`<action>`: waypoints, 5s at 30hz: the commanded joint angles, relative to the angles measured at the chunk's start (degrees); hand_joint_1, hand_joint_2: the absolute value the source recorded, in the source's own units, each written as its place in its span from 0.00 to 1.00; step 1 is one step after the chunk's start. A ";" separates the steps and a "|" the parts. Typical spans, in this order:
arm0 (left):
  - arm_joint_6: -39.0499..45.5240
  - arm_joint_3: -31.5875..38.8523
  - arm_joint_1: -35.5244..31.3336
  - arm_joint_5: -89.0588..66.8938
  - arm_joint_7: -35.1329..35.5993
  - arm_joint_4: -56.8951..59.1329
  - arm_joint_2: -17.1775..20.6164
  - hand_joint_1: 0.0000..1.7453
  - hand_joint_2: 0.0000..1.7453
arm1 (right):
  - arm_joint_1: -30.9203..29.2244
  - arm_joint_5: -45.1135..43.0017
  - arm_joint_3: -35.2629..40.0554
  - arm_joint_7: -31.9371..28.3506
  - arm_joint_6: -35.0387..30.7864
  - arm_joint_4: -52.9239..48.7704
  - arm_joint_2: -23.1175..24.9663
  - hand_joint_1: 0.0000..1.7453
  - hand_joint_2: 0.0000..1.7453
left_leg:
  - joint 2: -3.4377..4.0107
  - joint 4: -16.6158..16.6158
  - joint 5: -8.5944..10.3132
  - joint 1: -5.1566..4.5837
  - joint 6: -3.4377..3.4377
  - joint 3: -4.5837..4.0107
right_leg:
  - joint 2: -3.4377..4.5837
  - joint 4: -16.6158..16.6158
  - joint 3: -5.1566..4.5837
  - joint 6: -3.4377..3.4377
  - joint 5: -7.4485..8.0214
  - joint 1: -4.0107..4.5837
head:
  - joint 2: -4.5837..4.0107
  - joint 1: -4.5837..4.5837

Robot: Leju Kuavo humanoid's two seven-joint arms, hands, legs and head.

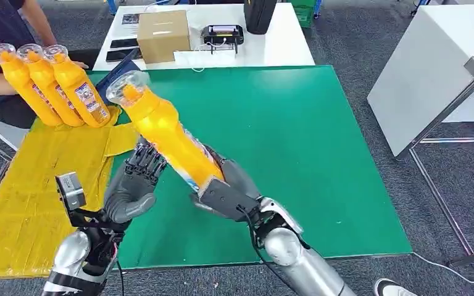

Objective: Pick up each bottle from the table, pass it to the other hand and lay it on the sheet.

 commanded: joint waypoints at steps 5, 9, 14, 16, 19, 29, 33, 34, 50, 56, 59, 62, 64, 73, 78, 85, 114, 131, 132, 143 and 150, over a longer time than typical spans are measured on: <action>0.19 -1.83 -4.95 0.07 0.60 4.30 -0.44 0.00 1.00 | -4.86 -1.62 16.59 -1.52 7.29 10.01 -0.61 1.00 1.00 | -0.12 -0.04 -0.09 0.08 -0.06 0.29 | 0.19 -0.06 0.31 -0.08 -0.09 0.03 | 0.00 0.02; 0.46 -1.61 -5.94 0.66 0.98 5.84 -0.71 0.00 1.00 | -5.88 -2.66 20.62 -2.33 8.11 12.20 -1.22 1.00 1.00 | -0.19 -0.06 -0.09 0.08 -0.06 0.33 | 0.12 -0.08 0.35 -0.08 -0.12 0.03 | 0.00 -0.04; 1.00 -1.43 -5.90 0.89 1.12 5.78 -1.01 0.00 1.00 | -6.11 -3.77 20.39 -2.38 8.05 12.42 -1.60 1.00 1.00 | -0.29 -0.04 -0.05 0.07 -0.03 0.23 | -0.02 -0.08 0.25 -0.05 -0.12 0.03 | 0.00 0.00; 1.22 -1.34 -5.93 1.12 1.23 5.71 -1.05 1.00 1.00 | -6.20 -3.86 20.42 -2.33 7.96 12.69 -1.63 1.00 1.00 | -0.33 -0.02 -0.07 0.09 -0.04 0.23 | -0.05 -0.08 0.28 -0.05 -0.14 0.04 | 0.00 -0.02; 1.33 -0.91 -5.71 1.86 1.00 5.39 -1.27 1.00 1.00 | -6.22 -4.01 20.39 -2.29 7.83 13.16 -1.69 1.00 1.00 | -0.22 -0.05 -0.03 0.06 -0.04 0.15 | -0.02 -0.09 0.17 -0.05 -0.09 0.02 | 0.00 0.00; 1.08 -0.57 -5.47 1.95 0.84 4.87 -0.97 1.00 1.00 | -5.44 -3.94 18.78 -2.21 7.22 12.73 -2.15 1.00 1.00 | -0.20 -0.04 -0.01 0.05 -0.02 0.08 | -0.04 -0.09 0.08 -0.04 -0.06 0.02 | 0.00 0.00; 2.14 -0.86 -5.46 -2.28 -1.12 4.14 0.15 1.00 1.00 | -3.51 -2.26 15.86 -1.89 4.86 10.76 -2.86 1.00 1.00 | -0.46 0.00 -0.15 0.12 -0.05 0.40 | -0.03 -0.11 0.49 -0.08 -0.24 0.05 | 0.00 -0.02; 3.31 -0.79 -5.53 -5.43 -2.22 3.93 0.66 1.00 1.00 | -2.65 -1.32 14.83 -1.90 4.11 9.72 -3.25 1.00 1.00 | -0.39 -0.05 -0.06 0.08 -0.04 0.26 | -0.10 -0.12 0.31 -0.05 -0.15 0.03 | 0.00 -0.02; 16.05 2.41 -9.04 -38.94 -3.55 11.91 10.67 1.00 1.00 | 12.61 6.61 -1.61 0.08 -3.62 -10.62 -10.12 0.00 1.00 | -0.59 -0.06 -0.04 0.08 -0.05 0.23 | -0.29 -0.10 0.32 -0.06 -0.20 0.02 | 0.00 0.00; 29.31 6.55 -12.20 -62.55 -6.84 31.96 23.34 1.00 1.00 | 21.18 6.45 -16.93 -3.13 -3.32 -21.66 -17.74 0.00 1.00 | -0.27 -0.08 -0.03 -0.02 -0.04 0.15 | -0.11 -0.03 0.13 -0.06 -0.09 -0.05 | 0.00 -0.06; 31.44 6.86 -10.42 -72.73 -6.08 34.28 29.17 1.00 1.00 | 24.78 4.65 -24.54 -4.86 -2.38 -23.44 -19.26 0.00 1.00 | -0.20 -0.04 -0.17 0.04 -0.06 0.33 | 0.12 -0.03 0.31 -0.09 -0.18 -0.02 | 0.00 0.00; 32.31 7.27 -8.21 -77.48 -5.62 33.04 31.07 1.00 1.00 | 24.81 3.44 -27.94 -6.53 -1.81 -24.69 -18.89 0.00 1.00 | 0.07 0.01 -0.19 0.03 -0.05 0.20 | 0.25 0.01 0.10 -0.07 -0.18 -0.01 | 0.00 0.00; 32.30 7.36 -7.95 -77.57 -5.66 32.64 30.89 1.00 1.00 | 24.46 3.40 -27.89 -6.37 -1.41 -24.89 -18.71 0.00 1.00 | 0.05 0.03 -0.22 0.03 -0.05 0.21 | 0.32 0.03 0.13 -0.07 -0.20 -0.01 | 0.00 0.02; 30.91 6.14 -7.93 -79.67 -4.87 32.14 31.13 1.00 1.00 | 24.13 3.57 -27.97 -6.55 -2.11 -24.99 -17.94 0.00 1.00 | -0.11 -0.02 -0.11 0.04 -0.04 0.10 | 0.17 -0.04 0.10 -0.08 -0.13 -0.01 | 0.00 0.02; 27.53 1.11 -7.57 -82.55 -7.52 34.76 34.98 1.00 1.00 | 21.14 0.79 -29.84 -7.34 -1.12 -24.72 -17.92 0.00 1.00 | 0.01 -0.02 -0.12 0.01 -0.05 0.11 | 0.30 -0.01 0.06 -0.06 -0.10 -0.04 | 0.00 0.00; 27.00 -4.69 -5.81 -75.82 -17.24 32.43 36.58 1.00 1.00 | 19.54 0.87 -26.47 -7.53 -0.18 -20.90 -18.31 0.00 1.00 | -0.06 -0.10 -0.14 0.04 -0.05 0.30 | 0.28 -0.10 0.27 -0.07 -0.13 -0.01 | 0.00 -0.02; 25.18 -14.66 -10.35 -74.27 -11.99 36.00 28.95 0.00 0.00 | 17.88 2.34 -22.62 -5.89 1.11 -16.60 -16.05 0.00 1.00 | -0.31 -0.17 -0.05 -0.01 -0.02 0.57 | 0.05 -0.15 0.63 -0.06 -0.07 -0.08 | 0.00 0.00; 37.74 -6.99 -10.80 -83.73 0.45 37.96 19.98 0.00 0.00 | 21.16 4.69 -21.25 -4.09 0.09 -18.66 -15.02 0.00 1.00 | -0.48 -0.13 0.00 -0.03 -0.01 0.55 | -0.26 -0.11 0.63 -0.03 -0.10 -0.09 | 0.00 0.00; 44.28 -0.37 -12.89 -90.40 7.04 39.55 15.27 0.00 0.00 | 22.99 5.71 -20.85 -3.49 -0.23 -19.73 -14.37 0.00 1.00 | -0.43 -0.10 -0.05 0.00 -0.02 0.56 | -0.13 -0.11 0.66 -0.05 -0.11 -0.07 | 0.00 0.00; 49.67 6.76 -17.66 -88.89 9.35 43.22 9.39 0.00 0.00 | 24.87 7.12 -18.66 -3.01 -1.28 -19.83 -14.55 0.00 1.00 | -0.41 -0.04 -0.05 0.00 -0.01 0.34 | -0.16 -0.07 0.44 -0.04 -0.10 -0.07 | 0.00 0.00; 56.84 10.80 -21.88 -86.06 7.60 49.26 6.68 0.00 0.00 | 26.10 7.05 -15.52 -2.45 -3.46 -18.86 -15.91 0.00 1.00 | -0.49 -0.03 -0.02 0.03 -0.01 0.26 | -0.27 -0.08 0.33 -0.03 -0.10 -0.05 | 0.00 0.00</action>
